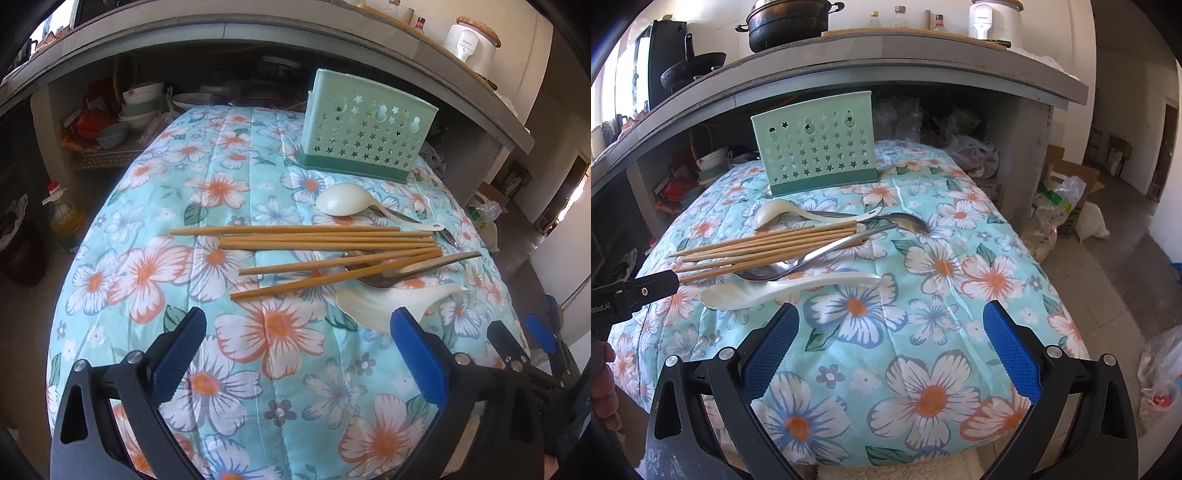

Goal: Organize utensils
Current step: 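Reach the left gripper to the large white ceramic ladle and grasp it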

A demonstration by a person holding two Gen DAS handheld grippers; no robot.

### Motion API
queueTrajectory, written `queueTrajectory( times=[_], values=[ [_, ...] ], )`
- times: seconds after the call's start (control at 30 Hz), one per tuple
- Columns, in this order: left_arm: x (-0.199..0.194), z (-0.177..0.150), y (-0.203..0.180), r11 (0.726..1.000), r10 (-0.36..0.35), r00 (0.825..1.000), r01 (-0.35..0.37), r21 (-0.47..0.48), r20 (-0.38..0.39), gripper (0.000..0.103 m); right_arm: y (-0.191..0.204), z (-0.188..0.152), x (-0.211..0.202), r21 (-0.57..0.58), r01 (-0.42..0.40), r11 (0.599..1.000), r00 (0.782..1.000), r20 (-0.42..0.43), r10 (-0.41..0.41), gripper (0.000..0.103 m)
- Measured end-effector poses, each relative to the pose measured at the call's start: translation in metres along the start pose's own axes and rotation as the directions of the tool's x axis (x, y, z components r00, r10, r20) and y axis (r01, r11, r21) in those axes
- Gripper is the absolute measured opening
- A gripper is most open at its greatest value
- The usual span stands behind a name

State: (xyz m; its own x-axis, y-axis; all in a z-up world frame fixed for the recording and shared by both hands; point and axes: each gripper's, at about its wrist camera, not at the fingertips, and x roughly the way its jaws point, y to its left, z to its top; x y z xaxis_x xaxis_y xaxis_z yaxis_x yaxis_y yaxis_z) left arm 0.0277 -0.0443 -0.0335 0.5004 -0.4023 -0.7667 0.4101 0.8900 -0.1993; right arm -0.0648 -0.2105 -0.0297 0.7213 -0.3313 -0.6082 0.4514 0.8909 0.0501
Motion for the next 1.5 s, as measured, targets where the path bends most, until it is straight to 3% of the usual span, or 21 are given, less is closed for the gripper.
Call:
queueTrajectory(
  times=[0.2,0.3,0.5,0.57,0.67,0.77,1.0,1.2,1.5],
  values=[
    [0.016,-0.006,0.012,0.997,-0.031,0.994,0.023,-0.074,-0.109,0.098,-0.005,-0.004,0.004,-0.001,0.0,1.0,1.0,0.015,0.0,0.095],
    [0.013,-0.005,0.015,0.996,-0.031,0.994,0.022,-0.083,-0.105,0.097,-0.008,-0.006,0.006,0.0,-0.004,1.0,1.0,0.01,0.004,0.095],
    [0.006,-0.001,0.007,0.994,-0.097,0.992,0.092,-0.066,-0.077,0.078,-0.018,-0.012,0.008,0.009,-0.012,1.0,1.0,0.0,0.012,0.095],
    [0.008,0.0,0.001,0.983,-0.167,0.982,0.16,-0.088,-0.087,0.067,-0.022,-0.013,0.008,0.015,-0.012,1.0,1.0,-0.004,0.012,0.095],
    [0.015,0.002,-0.005,0.947,-0.297,0.949,0.279,-0.161,-0.107,0.057,-0.025,-0.014,0.009,0.023,-0.009,1.0,1.0,-0.011,0.01,0.095],
    [0.027,0.005,-0.012,0.923,-0.349,0.93,0.321,-0.211,-0.116,0.051,-0.028,-0.013,0.01,0.023,-0.002,1.0,1.0,-0.013,0.003,0.095],
    [0.055,0.003,-0.014,0.933,-0.291,0.944,0.244,-0.263,-0.154,0.025,-0.03,-0.012,0.007,0.019,0.009,1.0,1.0,-0.006,-0.009,0.095],
    [0.058,0.002,-0.01,0.934,-0.271,0.951,0.222,-0.28,-0.149,0.012,-0.029,-0.013,0.006,0.017,0.011,1.0,1.0,-0.009,-0.011,0.095],
    [0.025,-0.007,0.014,0.946,-0.226,0.956,0.17,-0.278,-0.185,0.008,-0.033,-0.009,-0.001,0.024,0.019,1.0,0.999,0.027,-0.02,0.095]
  ],
)
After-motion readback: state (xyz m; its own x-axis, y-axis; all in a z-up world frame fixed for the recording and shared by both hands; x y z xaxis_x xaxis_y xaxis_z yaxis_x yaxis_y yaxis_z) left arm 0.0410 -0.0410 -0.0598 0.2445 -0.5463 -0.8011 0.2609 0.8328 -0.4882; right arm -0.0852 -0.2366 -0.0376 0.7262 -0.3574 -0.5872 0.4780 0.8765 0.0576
